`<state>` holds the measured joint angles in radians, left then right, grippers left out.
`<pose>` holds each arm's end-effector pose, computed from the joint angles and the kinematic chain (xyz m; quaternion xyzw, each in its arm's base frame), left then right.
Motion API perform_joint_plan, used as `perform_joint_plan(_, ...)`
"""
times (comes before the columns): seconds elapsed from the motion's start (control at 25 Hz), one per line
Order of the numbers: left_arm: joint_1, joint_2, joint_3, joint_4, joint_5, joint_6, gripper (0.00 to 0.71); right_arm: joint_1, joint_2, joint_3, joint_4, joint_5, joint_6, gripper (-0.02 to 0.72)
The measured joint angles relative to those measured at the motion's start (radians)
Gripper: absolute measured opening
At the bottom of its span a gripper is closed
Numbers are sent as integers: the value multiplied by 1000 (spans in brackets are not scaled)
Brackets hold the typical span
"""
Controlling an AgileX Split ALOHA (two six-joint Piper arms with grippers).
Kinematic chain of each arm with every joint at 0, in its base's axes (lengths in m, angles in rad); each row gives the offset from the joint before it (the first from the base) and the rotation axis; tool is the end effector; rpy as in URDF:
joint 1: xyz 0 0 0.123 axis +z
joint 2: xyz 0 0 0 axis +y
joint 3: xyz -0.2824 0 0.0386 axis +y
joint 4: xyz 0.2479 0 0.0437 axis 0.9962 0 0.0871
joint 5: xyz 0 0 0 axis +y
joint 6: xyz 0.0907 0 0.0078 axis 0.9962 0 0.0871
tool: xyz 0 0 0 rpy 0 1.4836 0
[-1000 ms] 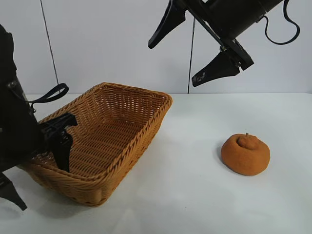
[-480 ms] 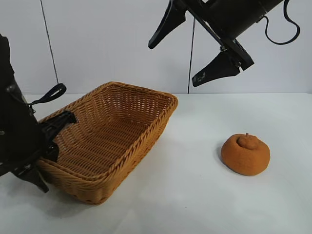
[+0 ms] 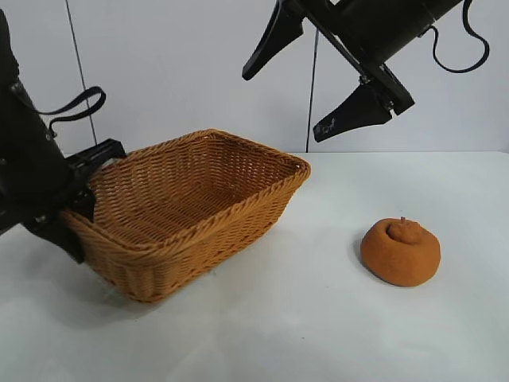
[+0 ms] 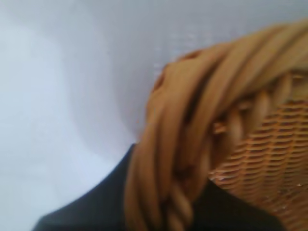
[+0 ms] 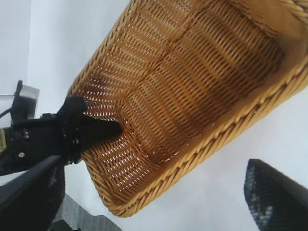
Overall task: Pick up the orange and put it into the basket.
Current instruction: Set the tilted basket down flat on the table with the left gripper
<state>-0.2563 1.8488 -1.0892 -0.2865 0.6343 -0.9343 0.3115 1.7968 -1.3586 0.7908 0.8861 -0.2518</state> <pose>0.3342 -0.1034 0.1588 -0.4233 0.8911 -0.1551 0.0524 0.3471 0.1645 0.2576 -0.0698 0.9272 0.3391 0.1432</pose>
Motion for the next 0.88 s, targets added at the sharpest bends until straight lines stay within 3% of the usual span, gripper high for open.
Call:
perform_joint_plan(0.28, 118, 2, -122, -10, 114, 199, 95, 0, 0, 0, 0, 0, 0, 694)
perform_joint_plan(0.4, 143, 18, -178, -10, 178, 299, 94, 0, 0, 0, 0, 0, 0, 694)
perform_joint_plan(0.76, 136, 136, -343, -5, 393, 608, 94, 0, 0, 0, 0, 3, 0, 694)
perform_joint_plan(0.88, 127, 159, -369, -5, 420, 669, 94, 0, 0, 0, -1, 4, 0, 694)
